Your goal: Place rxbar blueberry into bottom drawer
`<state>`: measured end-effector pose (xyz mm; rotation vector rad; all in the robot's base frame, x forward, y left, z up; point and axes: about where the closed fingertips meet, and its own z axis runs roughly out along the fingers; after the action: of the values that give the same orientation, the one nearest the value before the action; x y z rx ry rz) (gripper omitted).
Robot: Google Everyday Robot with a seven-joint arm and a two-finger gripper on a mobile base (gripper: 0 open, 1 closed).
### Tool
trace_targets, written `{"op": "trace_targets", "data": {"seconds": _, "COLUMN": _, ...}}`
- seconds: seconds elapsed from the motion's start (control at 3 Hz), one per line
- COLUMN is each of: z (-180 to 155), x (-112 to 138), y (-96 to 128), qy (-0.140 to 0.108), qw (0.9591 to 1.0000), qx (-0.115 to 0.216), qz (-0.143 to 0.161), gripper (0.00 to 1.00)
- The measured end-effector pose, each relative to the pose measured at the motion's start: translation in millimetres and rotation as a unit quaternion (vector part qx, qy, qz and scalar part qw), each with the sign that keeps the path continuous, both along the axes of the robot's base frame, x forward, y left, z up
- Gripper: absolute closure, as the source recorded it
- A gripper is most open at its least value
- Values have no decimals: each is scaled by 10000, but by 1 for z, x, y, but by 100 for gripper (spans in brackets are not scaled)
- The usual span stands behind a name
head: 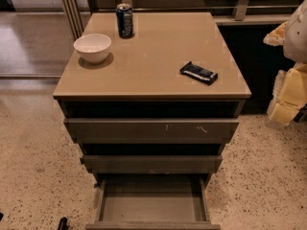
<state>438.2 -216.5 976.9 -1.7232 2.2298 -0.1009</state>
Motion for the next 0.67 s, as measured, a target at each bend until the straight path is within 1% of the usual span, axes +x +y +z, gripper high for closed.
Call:
{"op": "trace_targets", "data": {"seconds": 0.33, "z": 0, "x": 0, "y": 0, "qy": 0, "qw": 10000, "qx": 0, "qz": 0, "gripper": 0}}
{"op": "trace_targets", "data": {"seconds": 0.67, "z": 0, "x": 0, "y": 0, "qy": 0, "qw": 10000, "qx": 0, "qz": 0, "gripper": 19}}
